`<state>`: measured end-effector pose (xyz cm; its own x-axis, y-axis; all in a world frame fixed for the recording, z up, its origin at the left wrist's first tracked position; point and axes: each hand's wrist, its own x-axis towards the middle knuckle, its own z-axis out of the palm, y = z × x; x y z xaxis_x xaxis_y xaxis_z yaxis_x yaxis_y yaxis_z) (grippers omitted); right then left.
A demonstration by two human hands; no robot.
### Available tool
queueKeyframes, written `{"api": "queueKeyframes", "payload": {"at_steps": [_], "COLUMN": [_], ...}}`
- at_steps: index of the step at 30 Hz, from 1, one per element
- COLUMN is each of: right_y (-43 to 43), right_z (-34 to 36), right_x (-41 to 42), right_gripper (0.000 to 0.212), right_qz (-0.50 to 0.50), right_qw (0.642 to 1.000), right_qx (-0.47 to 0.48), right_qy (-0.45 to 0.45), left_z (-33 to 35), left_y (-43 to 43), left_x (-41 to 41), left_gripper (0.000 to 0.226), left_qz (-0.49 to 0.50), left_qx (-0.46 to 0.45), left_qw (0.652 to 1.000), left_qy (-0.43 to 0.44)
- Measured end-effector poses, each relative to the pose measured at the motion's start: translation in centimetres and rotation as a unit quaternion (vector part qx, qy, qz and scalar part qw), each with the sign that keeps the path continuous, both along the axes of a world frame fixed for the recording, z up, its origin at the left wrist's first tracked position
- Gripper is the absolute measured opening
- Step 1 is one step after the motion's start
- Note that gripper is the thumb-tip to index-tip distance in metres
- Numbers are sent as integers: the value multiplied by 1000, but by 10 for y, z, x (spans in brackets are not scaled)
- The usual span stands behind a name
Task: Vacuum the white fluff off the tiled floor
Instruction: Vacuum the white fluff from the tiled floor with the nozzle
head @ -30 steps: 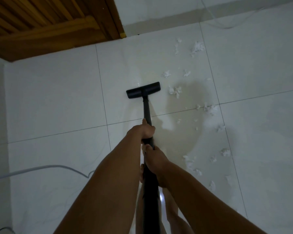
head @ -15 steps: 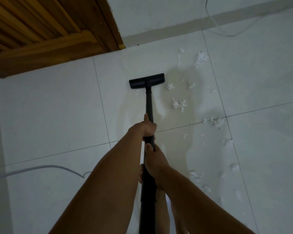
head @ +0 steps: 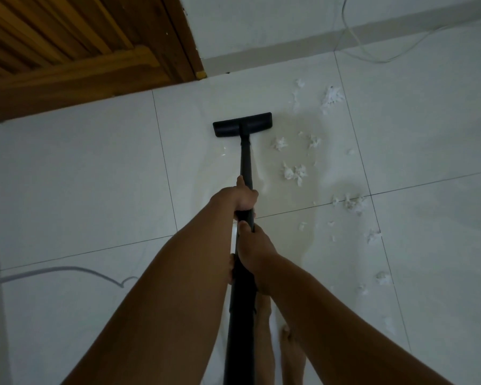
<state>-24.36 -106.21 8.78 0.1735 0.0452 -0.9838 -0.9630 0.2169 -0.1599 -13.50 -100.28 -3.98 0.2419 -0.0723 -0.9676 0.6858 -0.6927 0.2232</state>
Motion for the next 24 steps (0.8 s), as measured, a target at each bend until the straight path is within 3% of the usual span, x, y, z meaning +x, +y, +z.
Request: {"api": "queueKeyframes", "payload": {"at_steps": [7, 12, 16, 20, 21, 24], "right_y": [-17, -23, -33, -44, -44, -45], "right_z": [8, 15, 24, 28, 27, -12], "right_x": [-66, -136, -196, -262, -277, -343], "right_gripper": [30, 14, 31, 30, 34, 113], "right_qz": [8, 18, 34, 73, 83, 210], "right_qw": [998, 997, 998, 995, 994, 973], "right_qx": [50, 70, 59, 46, 29, -86], "right_qy": [44, 27, 18, 50, 59, -53], "left_z": [28, 29, -30, 1, 6, 15], "left_y": [-5, -10, -7, -22, -24, -30], "left_x": [-74, -146, -209, -278, -295, -343], "left_gripper": [70, 78, 99, 88, 82, 81], "left_qz": [24, 7, -13, 9, 23, 27], "left_qx": [6, 30, 40, 29, 19, 16], "left_qw": [1000, 999, 999, 998, 998, 998], "left_qy": [11, 27, 34, 49, 49, 60]}}
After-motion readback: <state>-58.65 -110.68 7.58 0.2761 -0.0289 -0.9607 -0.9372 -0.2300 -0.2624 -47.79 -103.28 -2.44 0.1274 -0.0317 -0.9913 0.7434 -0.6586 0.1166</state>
